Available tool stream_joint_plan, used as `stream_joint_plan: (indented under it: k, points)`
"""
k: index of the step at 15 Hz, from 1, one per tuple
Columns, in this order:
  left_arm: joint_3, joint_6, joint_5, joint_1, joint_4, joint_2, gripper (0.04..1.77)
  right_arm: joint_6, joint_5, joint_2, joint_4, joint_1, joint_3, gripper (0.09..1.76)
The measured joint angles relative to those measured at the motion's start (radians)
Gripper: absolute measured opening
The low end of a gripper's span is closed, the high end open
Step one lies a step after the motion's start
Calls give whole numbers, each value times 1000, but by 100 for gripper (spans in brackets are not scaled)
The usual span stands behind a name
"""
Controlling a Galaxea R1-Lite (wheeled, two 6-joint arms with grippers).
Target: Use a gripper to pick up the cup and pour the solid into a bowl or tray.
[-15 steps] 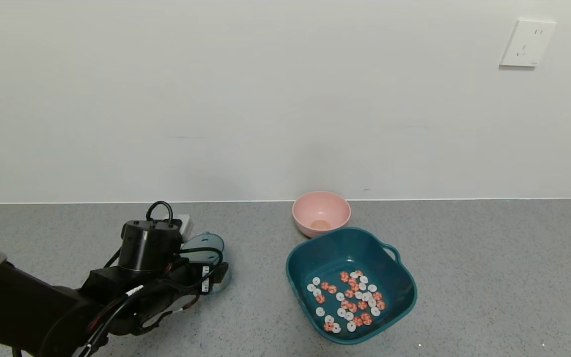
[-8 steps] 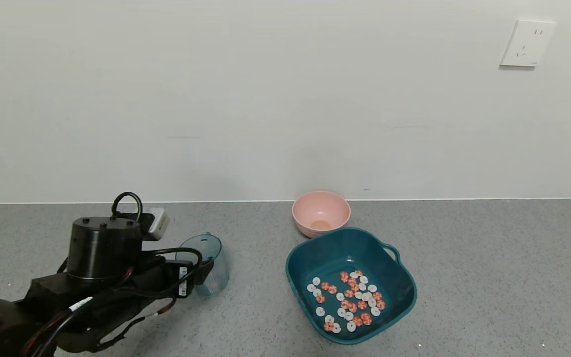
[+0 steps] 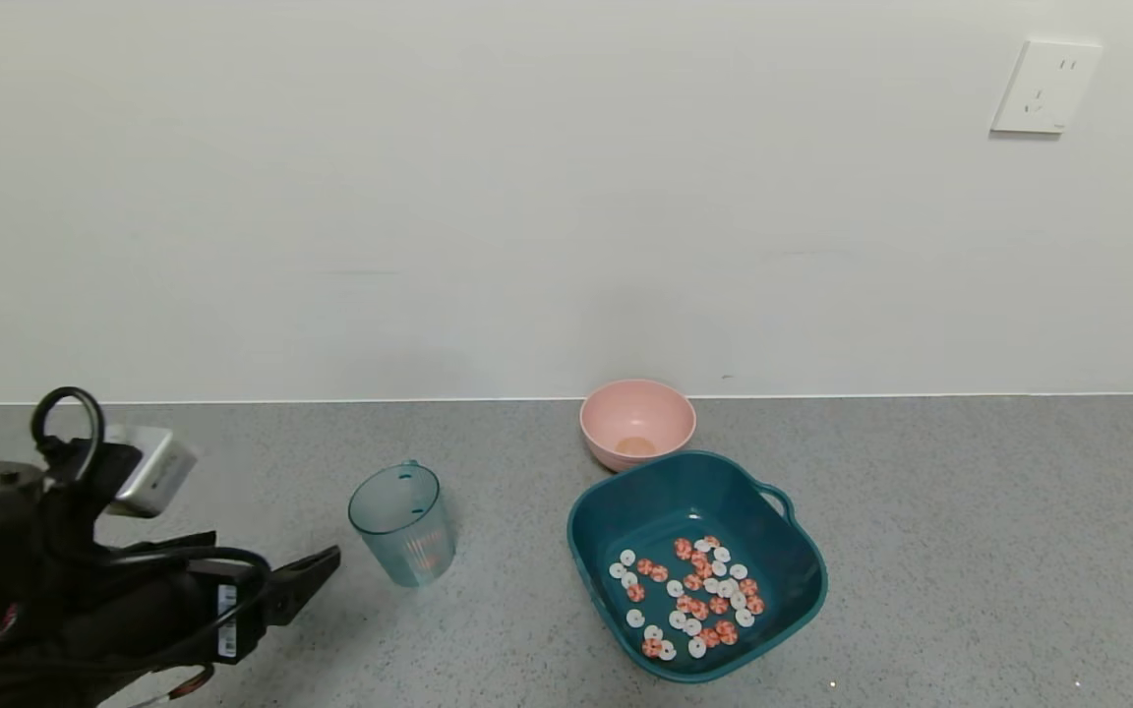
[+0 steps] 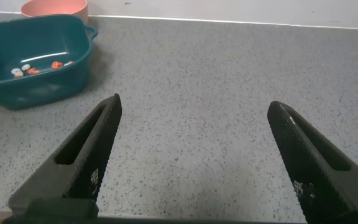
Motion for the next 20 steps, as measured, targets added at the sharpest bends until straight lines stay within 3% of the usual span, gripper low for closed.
stream_joint_plan:
  k: [4,12,17,20]
  points:
    - [74,35,-39,81,96,-218,171,0,0,0,0,0,0,171]
    - [225,40,-95,191,184,-577,171,0,0,0,0,0,0,171]
    - [290,39,-96,221,218,-810,172,0,0,0,0,0,0,171]
    - [307,82,-114,235,321,-942,172,0,0,0,0,0,0,171]
